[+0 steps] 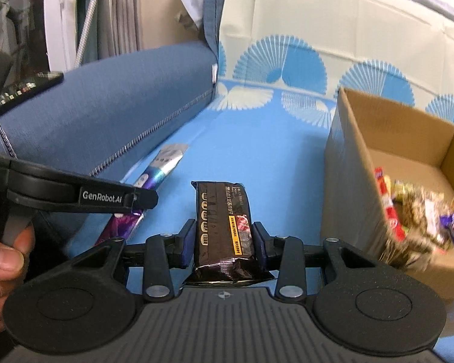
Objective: Organize snacks
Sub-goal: 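Carry the tube snack with the left tool while the right tool carries the chocolate bar over the box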
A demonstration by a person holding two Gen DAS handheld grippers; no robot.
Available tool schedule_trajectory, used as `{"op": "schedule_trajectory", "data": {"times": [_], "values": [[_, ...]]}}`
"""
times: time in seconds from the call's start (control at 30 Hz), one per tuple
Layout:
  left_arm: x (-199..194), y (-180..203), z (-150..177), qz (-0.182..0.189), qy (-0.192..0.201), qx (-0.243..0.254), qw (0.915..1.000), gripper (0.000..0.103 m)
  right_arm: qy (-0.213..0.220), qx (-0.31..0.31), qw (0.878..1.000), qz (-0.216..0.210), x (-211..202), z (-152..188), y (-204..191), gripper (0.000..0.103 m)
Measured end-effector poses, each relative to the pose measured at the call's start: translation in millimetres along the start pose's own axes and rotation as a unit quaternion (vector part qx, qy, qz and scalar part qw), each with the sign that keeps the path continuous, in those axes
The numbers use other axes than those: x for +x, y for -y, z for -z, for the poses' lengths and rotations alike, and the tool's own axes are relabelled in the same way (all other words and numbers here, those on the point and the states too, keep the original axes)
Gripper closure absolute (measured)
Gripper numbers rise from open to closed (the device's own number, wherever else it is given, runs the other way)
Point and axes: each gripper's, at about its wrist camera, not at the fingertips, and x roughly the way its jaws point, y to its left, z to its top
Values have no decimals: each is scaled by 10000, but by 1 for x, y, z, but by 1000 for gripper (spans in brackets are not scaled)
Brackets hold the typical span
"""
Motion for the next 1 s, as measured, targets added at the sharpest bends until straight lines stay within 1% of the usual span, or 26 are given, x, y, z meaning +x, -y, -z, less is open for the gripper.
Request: {"op": "schedule_trajectory", "data": {"times": [0.2, 0.27, 0.37, 0.47, 0.6, 0.73, 0.83, 1.0], "values": [[-9, 0, -4, -99, 207, -50, 9997, 84, 539, -81, 9985, 34, -17, -12, 1, 62], [-11, 2, -6, -181, 195, -74, 9996, 84, 697, -74, 9975, 28, -25, -18, 3, 62], [-15, 4, -10, -236, 157, -263, 9992, 84, 920, 45, 9957, 2, -38, -27, 9, 62], [-21, 14, -16, -280, 172, -262, 9991, 84, 1170, 196, 9929, -34, -53, -37, 17, 62], [-32, 33, -30, -200, 294, -203, 9992, 84, 1503, 282, 9882, 1, -74, -47, 28, 62], [-40, 57, -48, -76, 434, -71, 9990, 84, 1767, 463, 9831, 126, -89, -54, 47, 62], [-42, 80, -63, 30, 505, 27, 9987, 84, 1916, 659, 9788, 300, -97, -58, 67, 62], [-42, 125, -88, 259, 594, 228, 9976, 84, 2015, 1088, 9711, 677, -104, -61, 105, 62]]}}
